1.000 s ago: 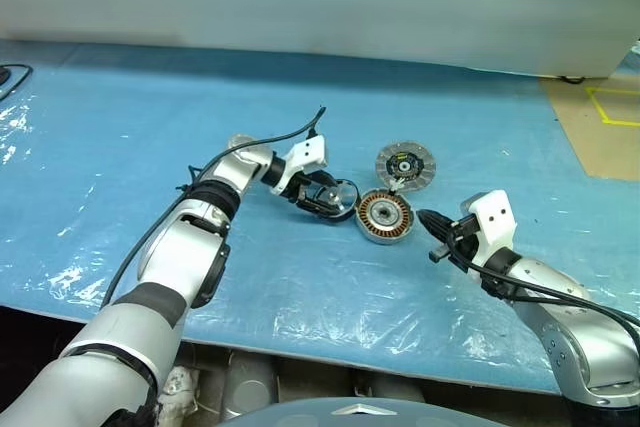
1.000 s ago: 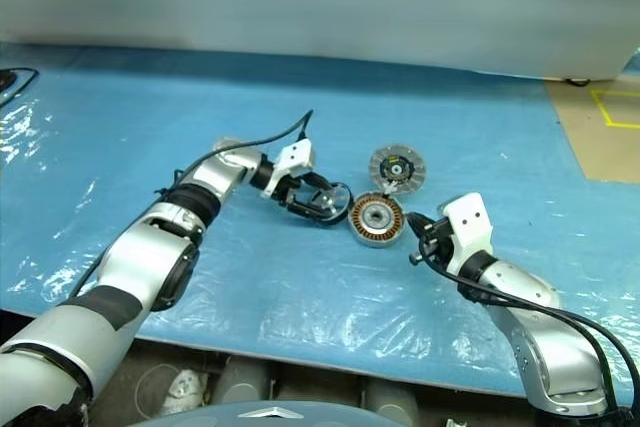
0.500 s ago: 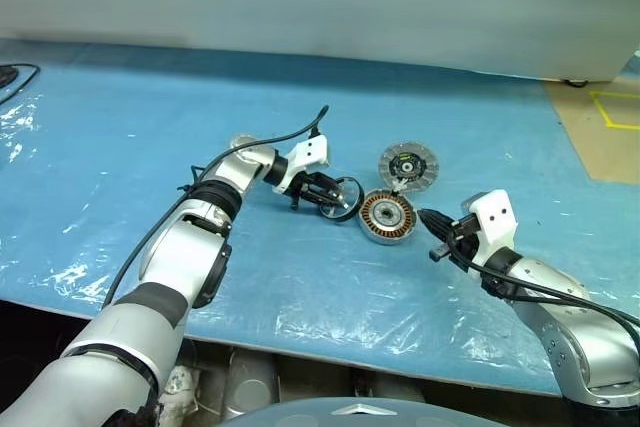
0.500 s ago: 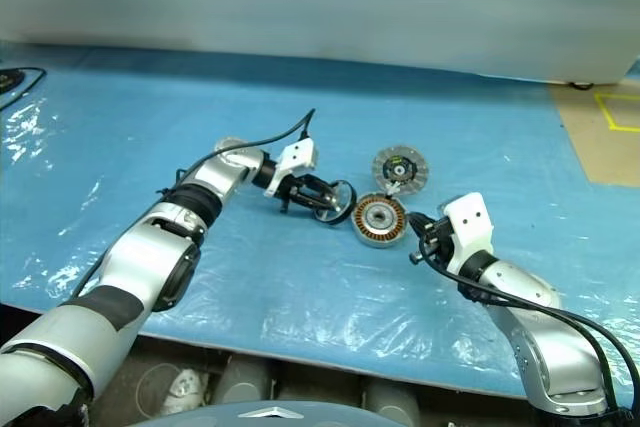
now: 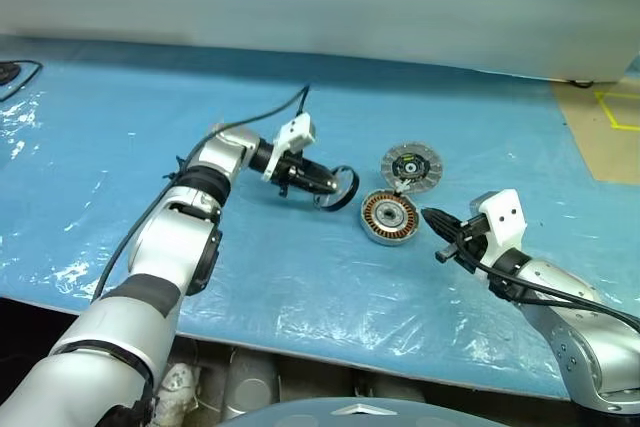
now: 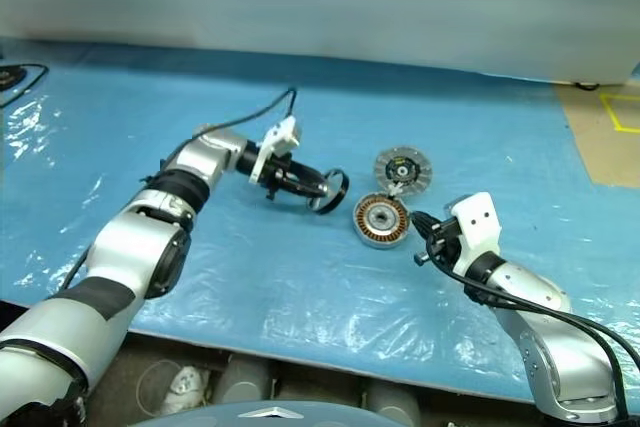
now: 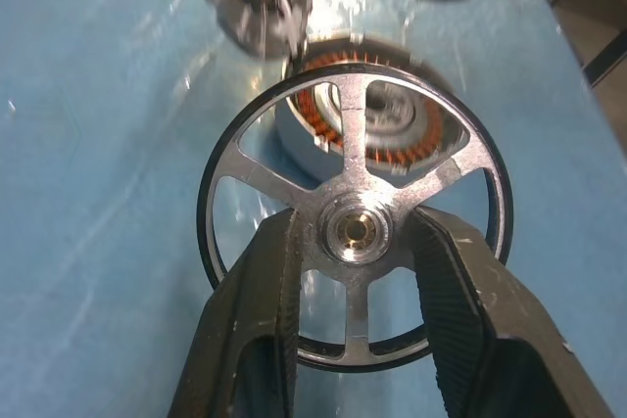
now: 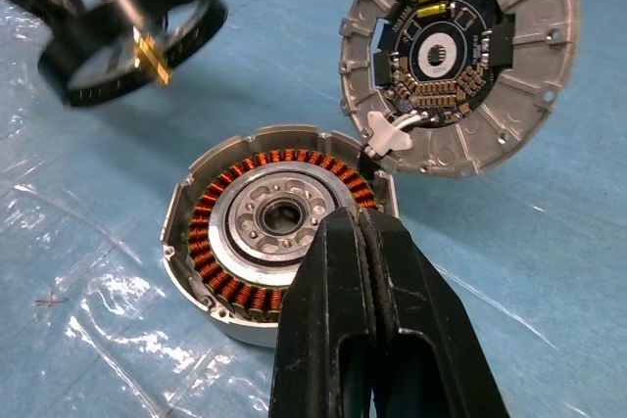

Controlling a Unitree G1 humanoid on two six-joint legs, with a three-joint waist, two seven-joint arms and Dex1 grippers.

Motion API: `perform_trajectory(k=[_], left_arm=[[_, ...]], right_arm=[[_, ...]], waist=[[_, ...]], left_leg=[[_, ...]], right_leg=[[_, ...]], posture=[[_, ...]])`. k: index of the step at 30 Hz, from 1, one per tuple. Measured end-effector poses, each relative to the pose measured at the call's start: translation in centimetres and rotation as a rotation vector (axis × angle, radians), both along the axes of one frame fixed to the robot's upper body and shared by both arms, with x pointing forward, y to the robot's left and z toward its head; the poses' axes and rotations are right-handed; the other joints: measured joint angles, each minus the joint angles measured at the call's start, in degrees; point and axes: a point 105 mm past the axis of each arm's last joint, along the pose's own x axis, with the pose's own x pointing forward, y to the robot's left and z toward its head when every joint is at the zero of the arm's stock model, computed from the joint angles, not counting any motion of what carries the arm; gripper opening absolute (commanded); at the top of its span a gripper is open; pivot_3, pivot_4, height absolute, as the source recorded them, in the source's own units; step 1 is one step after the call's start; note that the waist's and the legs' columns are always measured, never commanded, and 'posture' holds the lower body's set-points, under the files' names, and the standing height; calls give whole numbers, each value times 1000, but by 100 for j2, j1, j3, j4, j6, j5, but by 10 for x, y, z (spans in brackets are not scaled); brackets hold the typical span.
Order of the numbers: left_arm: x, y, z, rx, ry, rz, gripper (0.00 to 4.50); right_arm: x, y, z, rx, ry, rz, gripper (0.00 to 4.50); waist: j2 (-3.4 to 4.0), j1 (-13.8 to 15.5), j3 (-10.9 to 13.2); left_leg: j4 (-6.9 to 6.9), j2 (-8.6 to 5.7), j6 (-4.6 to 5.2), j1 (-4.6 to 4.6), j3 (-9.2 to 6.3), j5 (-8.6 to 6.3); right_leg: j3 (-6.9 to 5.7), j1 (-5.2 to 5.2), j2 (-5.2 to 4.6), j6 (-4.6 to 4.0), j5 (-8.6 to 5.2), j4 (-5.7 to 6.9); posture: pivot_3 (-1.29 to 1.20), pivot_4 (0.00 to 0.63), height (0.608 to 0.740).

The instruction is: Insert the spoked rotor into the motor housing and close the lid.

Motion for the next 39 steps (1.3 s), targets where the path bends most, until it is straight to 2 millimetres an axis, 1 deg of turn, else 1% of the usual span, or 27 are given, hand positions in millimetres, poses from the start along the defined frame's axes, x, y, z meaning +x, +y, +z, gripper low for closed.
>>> perform_trajectory(k=[1,4,7,12,17,23,27,39], left_arm=[[0,-4,10,-26,-18,-17,1358],[-4,-22,25,-74,-48,-74,1358],[-10,-37,25,-91,-48,-113,1358],[-15,-53,17,-65,-64,-147,1358],[-17,-58,5,-43,-84,-150,1358],[-20,-71,-8,-43,-116,-135,1358],[-21,-71,-17,-31,-117,-130,1358],[-20,-70,-24,12,-158,-127,1358]], right_arm=[[0,0,0,1,0,1,0],[0,0,0,1,0,1,0],[0,0,0,1,0,0,0],[0,0,0,-1,-1,-8,0],[-5,-2,-4,-1,15,-22,0],[-6,-3,-7,0,21,-37,0],[-6,-4,-7,-1,23,-45,0],[-8,-7,-9,-17,33,-44,0]], waist=[[0,0,0],[0,-3,0],[-1,-19,0],[-1,-23,1],[-2,-15,1],[-2,-14,1],[-2,-20,1],[-2,-15,1]], left_leg=[[0,0,0,0,0,0],[-3,0,0,-1,0,0],[-5,0,0,-2,0,0],[-4,0,0,-1,0,0],[-4,0,0,-2,0,0],[-3,0,1,-1,-1,0],[-3,0,0,1,-1,0],[-3,-1,0,3,-1,0]], right_leg=[[1,0,0,0,0,-2],[0,-1,1,0,0,-3],[1,-3,3,0,0,-3],[1,-3,4,1,0,-1],[1,-3,3,2,0,-2],[1,-2,3,2,0,-2],[1,-3,4,2,0,0],[3,-1,3,4,1,0]], posture=[[0,150,740],[0,150,740],[0,150,740],[0,150,740],[0,150,740],[0,150,740],[0,150,740],[0,150,740]])
